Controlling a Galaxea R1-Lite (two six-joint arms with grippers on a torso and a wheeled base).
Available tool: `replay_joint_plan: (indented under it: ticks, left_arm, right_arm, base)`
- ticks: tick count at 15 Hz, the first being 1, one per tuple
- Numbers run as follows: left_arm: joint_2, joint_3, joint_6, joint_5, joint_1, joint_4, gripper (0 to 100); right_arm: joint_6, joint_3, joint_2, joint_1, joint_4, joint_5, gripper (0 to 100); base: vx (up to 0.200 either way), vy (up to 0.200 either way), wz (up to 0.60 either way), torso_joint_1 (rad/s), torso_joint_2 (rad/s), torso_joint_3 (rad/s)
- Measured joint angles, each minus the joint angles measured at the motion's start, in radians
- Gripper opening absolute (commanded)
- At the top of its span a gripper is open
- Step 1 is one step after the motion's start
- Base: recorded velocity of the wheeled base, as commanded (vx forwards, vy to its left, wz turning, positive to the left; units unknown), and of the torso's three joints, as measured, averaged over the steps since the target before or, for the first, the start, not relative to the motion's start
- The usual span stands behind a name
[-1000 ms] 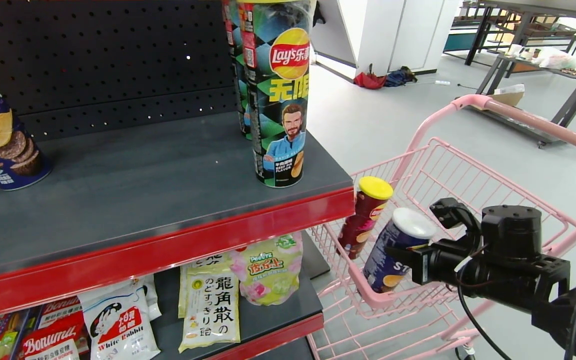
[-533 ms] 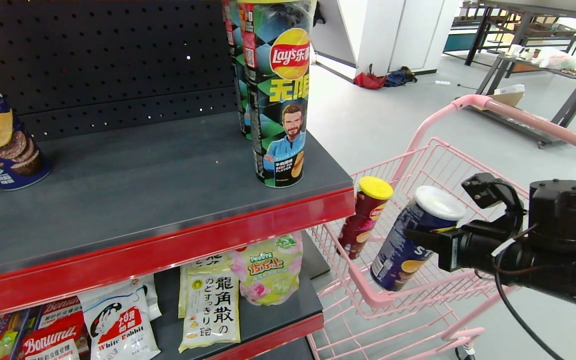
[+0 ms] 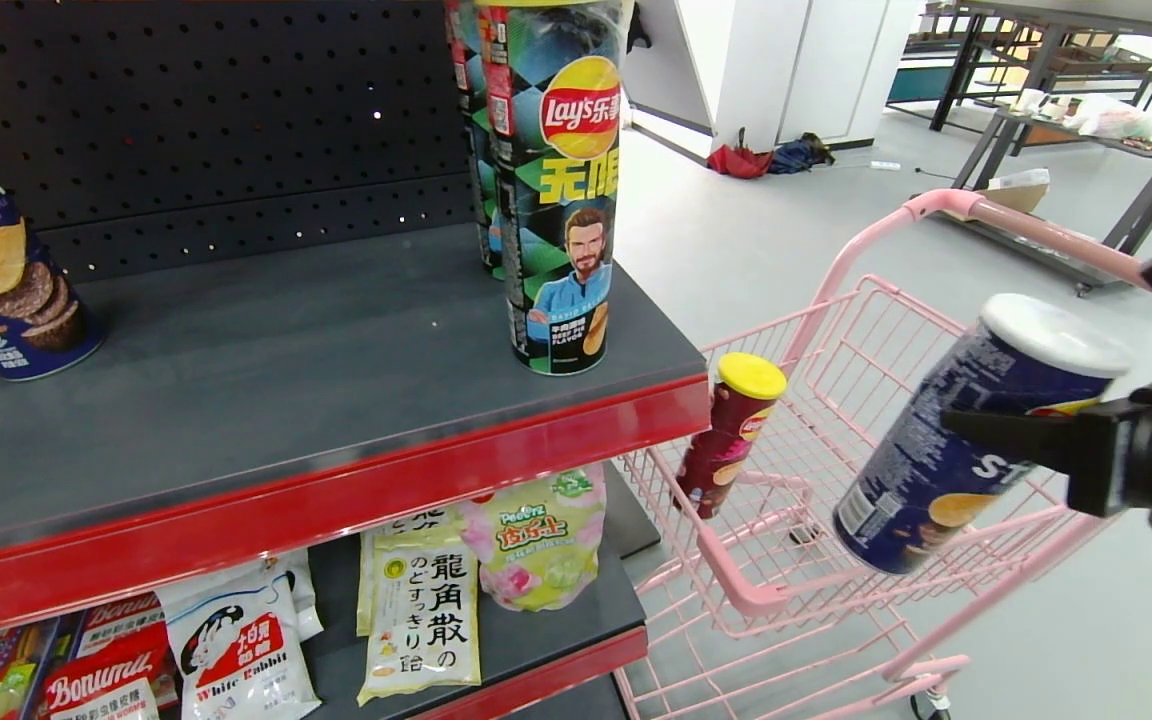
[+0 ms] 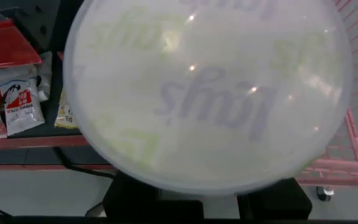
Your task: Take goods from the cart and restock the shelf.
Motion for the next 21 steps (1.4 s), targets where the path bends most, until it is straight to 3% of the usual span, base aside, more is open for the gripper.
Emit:
replay_joint_plan:
  ticks: [3,6,9,15,19,21]
  left_arm:
    - [0.000,0.000,0.000,0.000,0.000,0.000,100]
    - [0.000,0.000,0.000,0.000,0.000,0.000,100]
    - [0.000,0.000,0.000,0.000,0.000,0.000,100]
    - [0.000,0.000,-0.001,0.000,0.000,0.000,100]
    - [0.000,0.000,0.000,-0.001,0.000,0.000,100]
    - [0.000,0.000,0.000,-0.001,0.000,-0.001,100]
  right_arm:
    - [-0.003,-0.044,-0.151,-0.056,0.253,-0.057,0]
    - [-0.010,-0.035,-0.281,-0.220,0.566,-0.092,0]
    - [-0.022,0.003,-0.354,-0.299,0.578,-0.092,0]
    - [-0.065,0.068,-0.436,-0.311,0.560,-0.090,0]
    - [-0.150,0.152,-0.489,-0.311,0.447,-0.097,0]
    - [-0.187,0.198,-0.508,-0.315,0.400,-0.100,0]
  base:
    - [0.000,0.000,0.00,0.000,0.00,0.000]
    - [0.000,0.000,0.00,0.000,0.00,0.000]
    - [0.000,0.000,0.00,0.000,0.00,0.000]
    - [0.000,0.000,0.00,0.000,0.00,0.000]
    - [0.000,0.000,0.00,0.000,0.00,0.000]
    - [-0.200,0.000,0.00,0.005,0.00,0.000]
